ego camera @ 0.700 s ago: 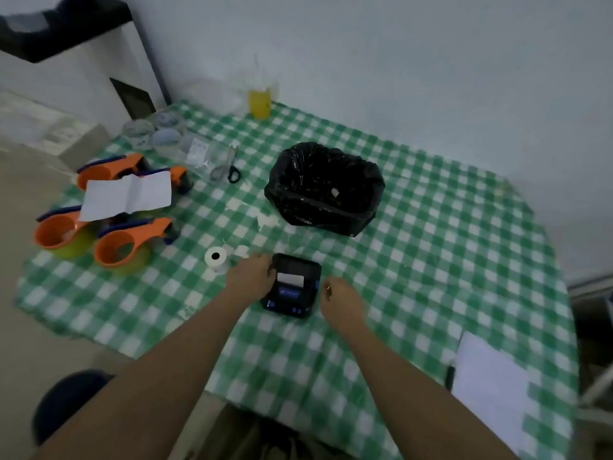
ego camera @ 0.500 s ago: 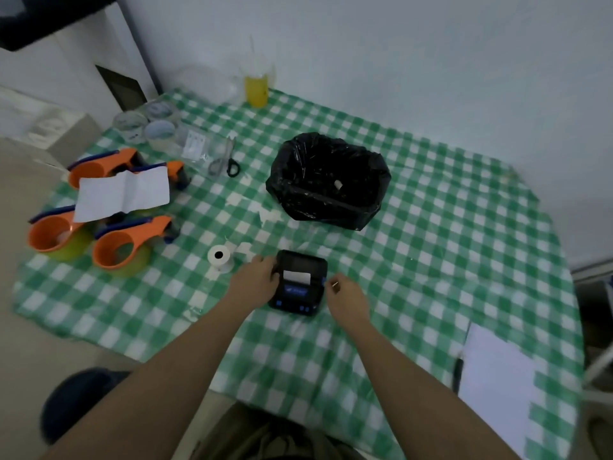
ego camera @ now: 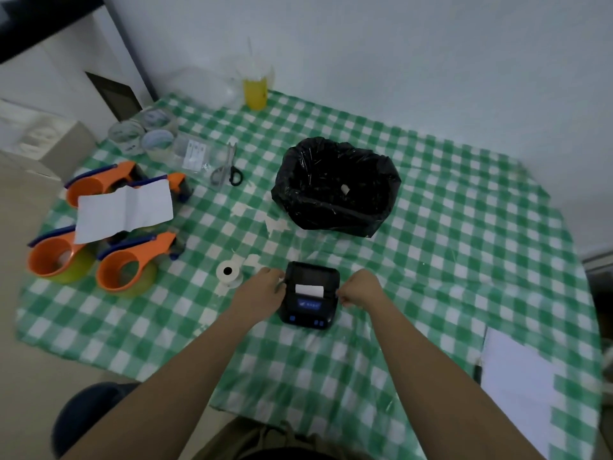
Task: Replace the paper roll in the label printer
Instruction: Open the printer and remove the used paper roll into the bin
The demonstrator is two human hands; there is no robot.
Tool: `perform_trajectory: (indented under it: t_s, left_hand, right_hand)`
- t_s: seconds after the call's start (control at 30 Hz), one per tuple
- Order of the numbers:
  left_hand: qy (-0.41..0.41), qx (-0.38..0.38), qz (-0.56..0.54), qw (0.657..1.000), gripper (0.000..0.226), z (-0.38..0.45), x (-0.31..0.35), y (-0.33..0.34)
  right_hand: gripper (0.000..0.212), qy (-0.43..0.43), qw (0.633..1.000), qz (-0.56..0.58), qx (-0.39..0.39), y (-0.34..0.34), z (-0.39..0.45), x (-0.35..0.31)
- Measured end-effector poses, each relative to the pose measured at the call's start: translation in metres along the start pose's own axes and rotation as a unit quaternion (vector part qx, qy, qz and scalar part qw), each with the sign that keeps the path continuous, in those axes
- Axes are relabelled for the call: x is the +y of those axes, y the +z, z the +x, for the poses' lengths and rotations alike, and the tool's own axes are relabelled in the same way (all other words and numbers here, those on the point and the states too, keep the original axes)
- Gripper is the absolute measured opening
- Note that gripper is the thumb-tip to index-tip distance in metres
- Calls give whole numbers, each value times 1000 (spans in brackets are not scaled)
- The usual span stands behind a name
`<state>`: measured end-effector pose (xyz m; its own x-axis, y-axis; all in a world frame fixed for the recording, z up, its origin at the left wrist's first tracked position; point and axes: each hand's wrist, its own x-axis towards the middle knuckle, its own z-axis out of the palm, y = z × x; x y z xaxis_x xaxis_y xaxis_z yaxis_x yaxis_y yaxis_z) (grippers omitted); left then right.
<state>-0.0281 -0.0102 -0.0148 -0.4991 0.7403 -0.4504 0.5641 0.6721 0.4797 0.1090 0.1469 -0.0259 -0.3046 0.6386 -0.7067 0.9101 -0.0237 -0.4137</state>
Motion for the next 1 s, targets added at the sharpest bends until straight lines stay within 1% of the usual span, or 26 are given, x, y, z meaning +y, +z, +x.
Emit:
perform_trajectory:
  t_s: [0.1,0.23,0.33,0.47,0.57,0.63,0.7,0.73,0.8,0.9,0.93,1.0]
  left_hand:
    - [5,0,-8,1000,30,1,-2,3]
    - [5,0,-27,1000,32,4,-2,6]
    - [0,2,-37,999,34,6,-2,6]
    - [-7,9,-36,999,33,6,-3,7]
    - [-14,8,-42,999,34,5,-2,6]
    - [-13,10,-39,999,34,5,0,4]
    - [-8,8,-36,999,34,4,2,3]
    - [-6,9,-36,999,34,4,4,3]
    - [0,14,-35,999,33,2,6,2]
    - [6,17,-34,999,32,1,7,0]
    - [5,15,-33,999,32,1,7,0]
    - [3,13,-33,999,32,0,9,-1]
  right_hand:
    - [29,23,1000,3,-15,-4,1,1]
    - [26,31,999,23,-11,-3,2,1]
    - [35,34,999,22,0,-2,2,1]
    - [46,37,997,62,-7,1,4,1]
    - [40,30,999,35,3,4,5,2]
    - [37,25,999,43,2,5,5,3]
    - [24,23,998,52,-12,6,3,6]
    - [19,17,999,46,-9,7,4,9]
    - [19,-9,1000,21,10,9,0,12]
    - [17,-73,995,-24,70,8,-18,14]
    - [18,-92,991,-27,90,8,-24,16]
    - [22,-122,987,1,109,10,-31,16]
